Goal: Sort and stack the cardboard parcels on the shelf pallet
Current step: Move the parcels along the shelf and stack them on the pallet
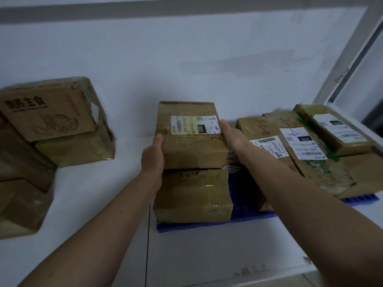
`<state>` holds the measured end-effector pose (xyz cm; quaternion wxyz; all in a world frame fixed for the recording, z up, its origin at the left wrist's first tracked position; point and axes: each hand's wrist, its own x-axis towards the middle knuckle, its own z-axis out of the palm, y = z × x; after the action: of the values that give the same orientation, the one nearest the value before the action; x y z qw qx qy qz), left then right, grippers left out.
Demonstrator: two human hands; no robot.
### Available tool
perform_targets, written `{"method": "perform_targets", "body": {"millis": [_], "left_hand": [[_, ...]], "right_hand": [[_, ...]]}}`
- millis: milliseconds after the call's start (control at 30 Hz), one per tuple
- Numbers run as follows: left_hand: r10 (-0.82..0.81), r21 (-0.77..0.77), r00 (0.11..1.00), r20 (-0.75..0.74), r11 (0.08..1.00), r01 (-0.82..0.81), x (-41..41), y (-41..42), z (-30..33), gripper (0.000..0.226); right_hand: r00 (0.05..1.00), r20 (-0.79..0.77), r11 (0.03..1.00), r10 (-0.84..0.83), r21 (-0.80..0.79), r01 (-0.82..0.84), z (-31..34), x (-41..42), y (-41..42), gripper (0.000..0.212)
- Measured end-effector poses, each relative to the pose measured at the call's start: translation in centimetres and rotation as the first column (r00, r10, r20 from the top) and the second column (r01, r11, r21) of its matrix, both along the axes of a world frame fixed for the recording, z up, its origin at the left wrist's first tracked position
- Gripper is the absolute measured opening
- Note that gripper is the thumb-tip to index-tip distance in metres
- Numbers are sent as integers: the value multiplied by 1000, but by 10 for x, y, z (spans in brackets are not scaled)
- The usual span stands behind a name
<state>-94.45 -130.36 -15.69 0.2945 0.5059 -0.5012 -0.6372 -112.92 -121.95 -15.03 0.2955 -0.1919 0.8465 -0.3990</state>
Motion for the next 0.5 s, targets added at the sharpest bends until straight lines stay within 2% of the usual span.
{"method": "perform_targets", "body": {"millis": [167,333,500], "left_hand": [[10,-1,1000,-23,1000,-10,-1,0,-2,27],[18,5,999,-36,1000,-17,-1,-2,-4,26],[45,20,997,-59,999,-44,-1,-3,-5,26]], "right_hand": [[998,50,1000,25,-2,-25,1,-5,-2,75],[997,-49,997,53,54,-50,-2,-4,-6,77],[999,-12,998,49,43,-49,-1,-8,-7,83]]}}
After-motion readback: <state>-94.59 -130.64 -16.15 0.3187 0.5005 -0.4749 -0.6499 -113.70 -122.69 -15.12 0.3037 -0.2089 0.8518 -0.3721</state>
